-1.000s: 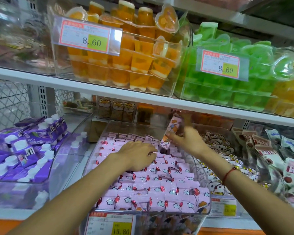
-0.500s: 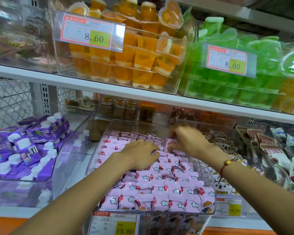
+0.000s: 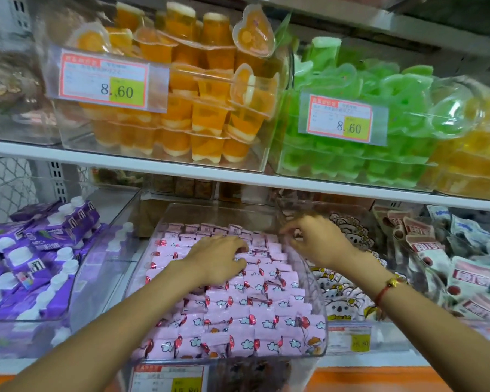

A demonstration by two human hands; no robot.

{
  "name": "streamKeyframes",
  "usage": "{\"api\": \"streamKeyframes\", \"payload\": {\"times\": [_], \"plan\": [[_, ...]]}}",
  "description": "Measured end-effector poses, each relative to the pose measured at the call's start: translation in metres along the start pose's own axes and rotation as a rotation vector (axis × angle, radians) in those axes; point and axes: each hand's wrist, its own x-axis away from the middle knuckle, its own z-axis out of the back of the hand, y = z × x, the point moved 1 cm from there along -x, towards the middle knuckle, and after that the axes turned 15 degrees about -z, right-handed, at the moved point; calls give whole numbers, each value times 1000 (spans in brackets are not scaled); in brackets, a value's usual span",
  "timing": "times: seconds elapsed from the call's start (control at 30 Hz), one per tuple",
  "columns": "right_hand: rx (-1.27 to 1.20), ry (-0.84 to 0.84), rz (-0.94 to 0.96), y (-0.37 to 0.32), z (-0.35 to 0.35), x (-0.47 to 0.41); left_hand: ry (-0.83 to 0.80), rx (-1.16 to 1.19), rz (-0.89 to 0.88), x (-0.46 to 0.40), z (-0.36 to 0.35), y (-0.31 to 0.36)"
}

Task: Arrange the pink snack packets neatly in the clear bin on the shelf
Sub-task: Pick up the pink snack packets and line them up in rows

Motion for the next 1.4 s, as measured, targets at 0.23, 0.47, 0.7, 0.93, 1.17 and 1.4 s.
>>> {"api": "streamKeyframes", "payload": {"times": [0.23, 0.47, 0.7, 0.93, 1.17, 1.4], "plan": [[240, 77, 36, -15, -13, -10, -10, -50, -72, -13, -17, 12], [269, -3, 4, -21, -22, -14, -8, 58, -93, -9, -17, 7], [3, 68, -104, -16, -28, -8, -76, -1, -149, -10, -13, 12], [-640, 291, -193, -6, -26, 3, -149, -48, -125, -16, -10, 16], [-1038, 529, -373, -2, -1, 35, 394, 530, 83, 3, 11, 20], [-1763, -6, -718, -6, 0, 54, 534, 276, -192, 22, 26, 53]]}}
